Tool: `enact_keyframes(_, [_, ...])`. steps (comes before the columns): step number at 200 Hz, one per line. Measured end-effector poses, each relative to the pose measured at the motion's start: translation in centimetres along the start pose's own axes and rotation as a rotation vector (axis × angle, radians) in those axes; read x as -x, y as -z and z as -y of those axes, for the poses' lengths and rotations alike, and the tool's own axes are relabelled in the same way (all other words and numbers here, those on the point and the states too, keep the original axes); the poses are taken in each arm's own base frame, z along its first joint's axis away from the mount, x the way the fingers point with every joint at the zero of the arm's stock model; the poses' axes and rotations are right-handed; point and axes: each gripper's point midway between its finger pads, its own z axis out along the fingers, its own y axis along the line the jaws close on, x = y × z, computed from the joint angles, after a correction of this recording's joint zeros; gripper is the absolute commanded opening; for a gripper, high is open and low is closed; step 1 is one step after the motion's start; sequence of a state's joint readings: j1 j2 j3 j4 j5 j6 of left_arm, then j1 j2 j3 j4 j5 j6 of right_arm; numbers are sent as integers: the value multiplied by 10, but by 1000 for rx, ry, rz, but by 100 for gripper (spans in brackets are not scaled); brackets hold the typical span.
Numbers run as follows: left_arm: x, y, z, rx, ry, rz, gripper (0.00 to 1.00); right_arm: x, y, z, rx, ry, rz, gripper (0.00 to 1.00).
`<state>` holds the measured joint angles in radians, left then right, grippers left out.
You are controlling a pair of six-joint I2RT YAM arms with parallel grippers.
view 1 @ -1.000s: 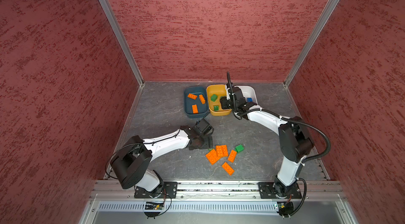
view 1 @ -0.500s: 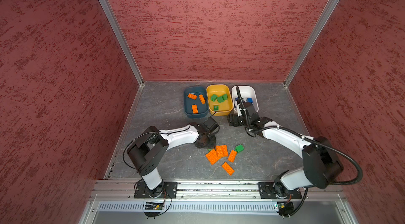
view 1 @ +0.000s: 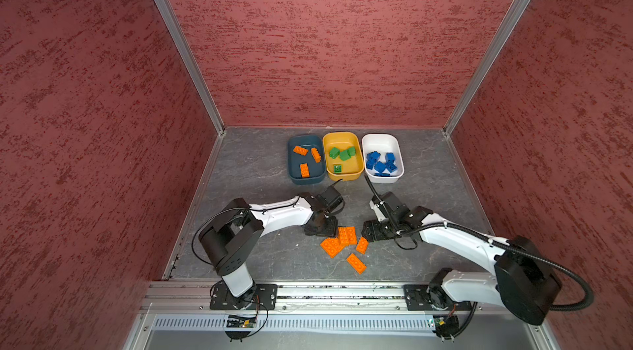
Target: Sort the legos into containers by color
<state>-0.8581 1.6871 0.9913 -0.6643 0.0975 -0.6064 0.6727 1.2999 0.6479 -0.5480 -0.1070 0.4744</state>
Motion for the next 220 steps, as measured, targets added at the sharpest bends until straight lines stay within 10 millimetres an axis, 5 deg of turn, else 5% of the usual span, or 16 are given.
enact_keyframes(33, [-4, -4, 4, 8, -15, -14, 58, 0, -10, 18, -106, -6, -4, 74])
enact_keyframes(74, [0, -6, 11, 11, -26, -15, 44, 4, -12, 24, -153, 14, 10, 47])
enact_keyframes(103, [3, -6, 12, 14, -30, -5, 37, 18, -6, 19, -147, 54, 57, 43])
enact_keyframes(122, [6, -5, 11, 19, -27, 4, 33, 55, 4, 3, -112, 79, 143, 43])
enact_keyframes(158, [11, -3, 7, 41, -19, 30, 30, 179, 23, -34, -34, 81, 410, 44])
enact_keyframes(180, [17, -1, 0, 60, -4, 52, 30, 238, 15, -42, -29, 74, 496, 44])
enact_keyframes(199, [22, 0, -5, 73, 10, 68, 29, 263, -2, -43, -40, 82, 513, 44])
enact_keyframes(220, [24, 0, -10, 82, 25, 73, 29, 257, -13, -37, -58, 96, 484, 44])
